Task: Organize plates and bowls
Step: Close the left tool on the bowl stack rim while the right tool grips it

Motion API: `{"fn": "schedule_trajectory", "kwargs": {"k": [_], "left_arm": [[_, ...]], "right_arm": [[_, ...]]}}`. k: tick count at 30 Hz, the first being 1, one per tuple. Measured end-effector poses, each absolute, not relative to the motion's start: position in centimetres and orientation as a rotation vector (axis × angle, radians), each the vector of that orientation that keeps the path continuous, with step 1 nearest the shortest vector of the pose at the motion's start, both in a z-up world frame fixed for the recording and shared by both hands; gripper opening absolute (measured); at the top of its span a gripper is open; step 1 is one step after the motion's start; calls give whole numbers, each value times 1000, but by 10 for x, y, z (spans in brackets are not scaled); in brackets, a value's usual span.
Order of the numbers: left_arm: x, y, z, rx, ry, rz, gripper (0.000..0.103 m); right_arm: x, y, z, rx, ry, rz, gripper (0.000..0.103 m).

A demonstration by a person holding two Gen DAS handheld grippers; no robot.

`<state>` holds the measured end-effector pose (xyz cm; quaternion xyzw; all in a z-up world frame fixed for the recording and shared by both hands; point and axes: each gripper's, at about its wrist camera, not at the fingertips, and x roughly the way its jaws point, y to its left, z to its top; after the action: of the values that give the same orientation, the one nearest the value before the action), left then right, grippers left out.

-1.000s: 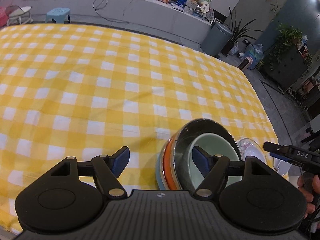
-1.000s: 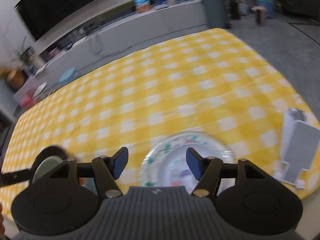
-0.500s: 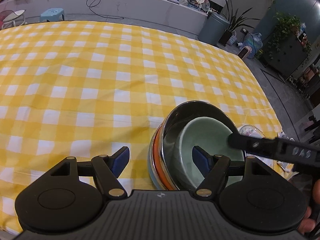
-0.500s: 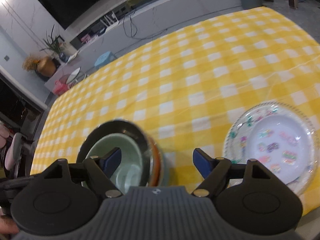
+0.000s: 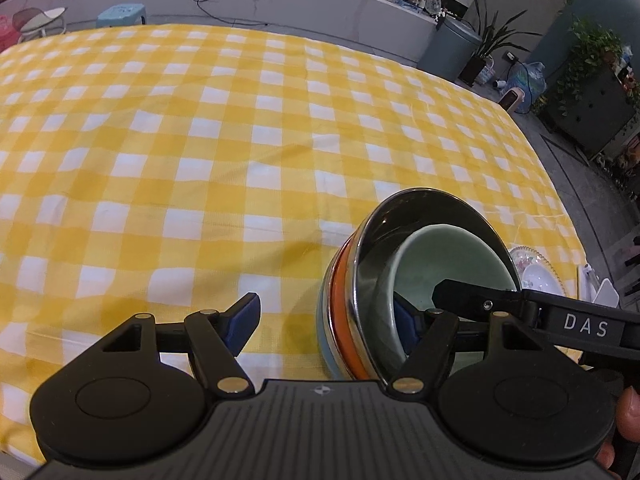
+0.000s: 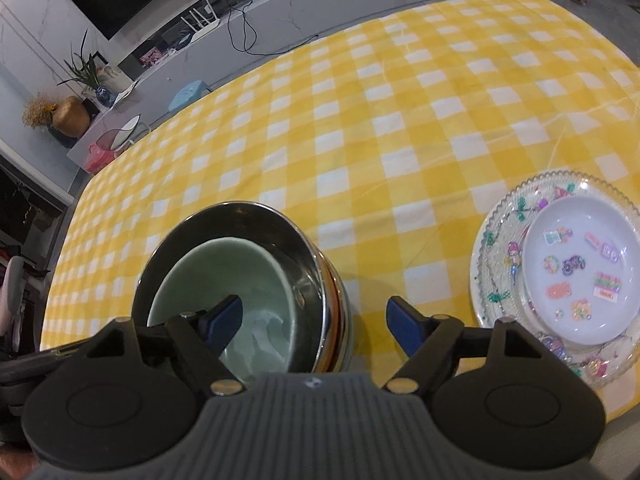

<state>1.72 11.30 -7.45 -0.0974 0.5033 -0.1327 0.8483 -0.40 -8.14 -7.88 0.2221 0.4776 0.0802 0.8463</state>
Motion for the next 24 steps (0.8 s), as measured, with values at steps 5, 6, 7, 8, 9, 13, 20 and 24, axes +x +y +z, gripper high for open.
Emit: {"fn": "schedule_trajectory", "kwargs": {"k": [5,6,7,8,9,13,20,24], "left_arm": [[18,114,-77,-216,1065,-297,85],[17,113,-77,-217,1068,-301,85],[17,113,-78,-218,1073,-306,85],[17,111,-79,-217,1078,-310,85],[16,110,-79,-211,1080,-313,85],[13,104,-84,-204,1088,-320,84],[12,101,-89,-253,1095,-358,83],[12,106,-92,-325,1106,-389,66]], "right_arm": [[-2,-87,-81,507,1006,141,77],[-1,-88,-82,513,1010,142,77],[1,-88,-83,518,1016,145,77],[2,-87,-85,521,1022,147,77],[4,-85,-86,518,1026,150,76],[6,-80,-89,506,1032,135,72],[4,-76,-96,515,1049,174,64],[1,-76,-95,533,1046,184,57]]}}
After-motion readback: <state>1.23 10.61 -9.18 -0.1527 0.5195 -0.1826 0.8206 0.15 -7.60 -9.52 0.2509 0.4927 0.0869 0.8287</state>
